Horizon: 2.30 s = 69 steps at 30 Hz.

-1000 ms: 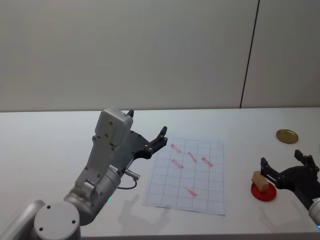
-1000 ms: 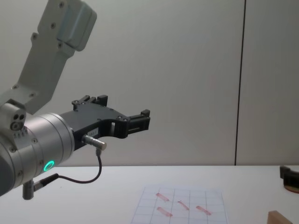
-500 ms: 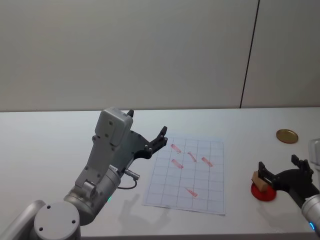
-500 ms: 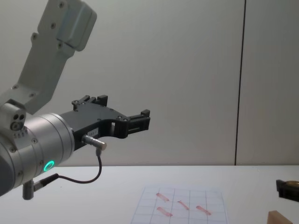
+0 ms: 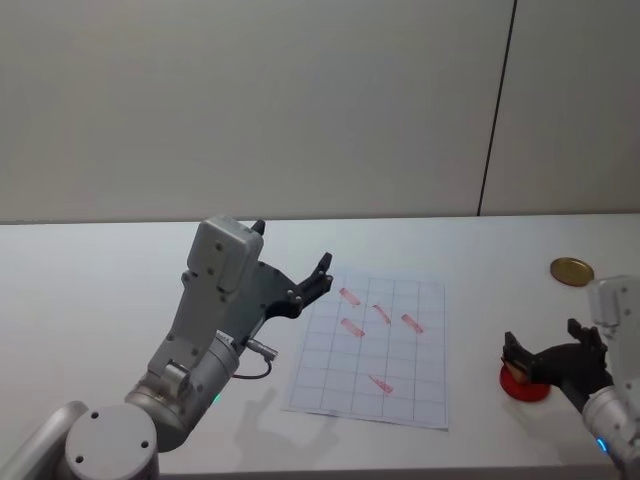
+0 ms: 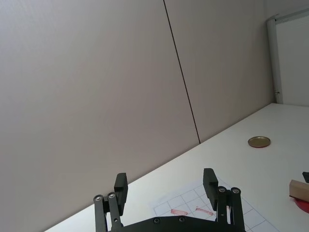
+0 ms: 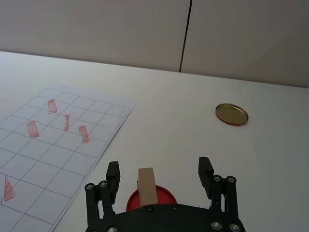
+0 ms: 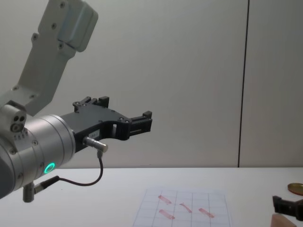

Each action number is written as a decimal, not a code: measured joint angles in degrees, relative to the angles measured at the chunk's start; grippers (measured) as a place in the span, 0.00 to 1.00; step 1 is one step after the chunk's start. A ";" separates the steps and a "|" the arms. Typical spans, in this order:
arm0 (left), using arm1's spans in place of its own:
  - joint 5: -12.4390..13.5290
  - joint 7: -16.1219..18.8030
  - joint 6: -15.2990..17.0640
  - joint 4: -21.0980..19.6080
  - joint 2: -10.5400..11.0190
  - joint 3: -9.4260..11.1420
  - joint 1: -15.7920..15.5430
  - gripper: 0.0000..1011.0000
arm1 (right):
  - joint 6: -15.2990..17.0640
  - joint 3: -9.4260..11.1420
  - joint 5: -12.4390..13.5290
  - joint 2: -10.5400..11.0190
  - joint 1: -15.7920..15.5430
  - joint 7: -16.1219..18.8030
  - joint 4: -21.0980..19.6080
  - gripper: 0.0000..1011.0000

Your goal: Use the one hand to pick up the stamp and affix it onto the A4 paper.

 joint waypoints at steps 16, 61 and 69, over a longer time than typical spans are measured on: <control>0.00 0.00 0.00 0.00 0.00 0.00 0.00 0.98 | 1.28 -0.57 -1.79 -1.81 3.27 0.60 5.78 0.99; 0.00 0.00 0.00 0.00 0.00 0.00 0.00 0.98 | 3.99 -1.33 -6.02 -3.93 6.63 0.67 11.85 0.21; 0.00 0.00 0.00 0.00 0.00 0.00 0.00 0.98 | 4.52 -1.12 -6.05 -4.09 6.87 0.25 12.19 0.21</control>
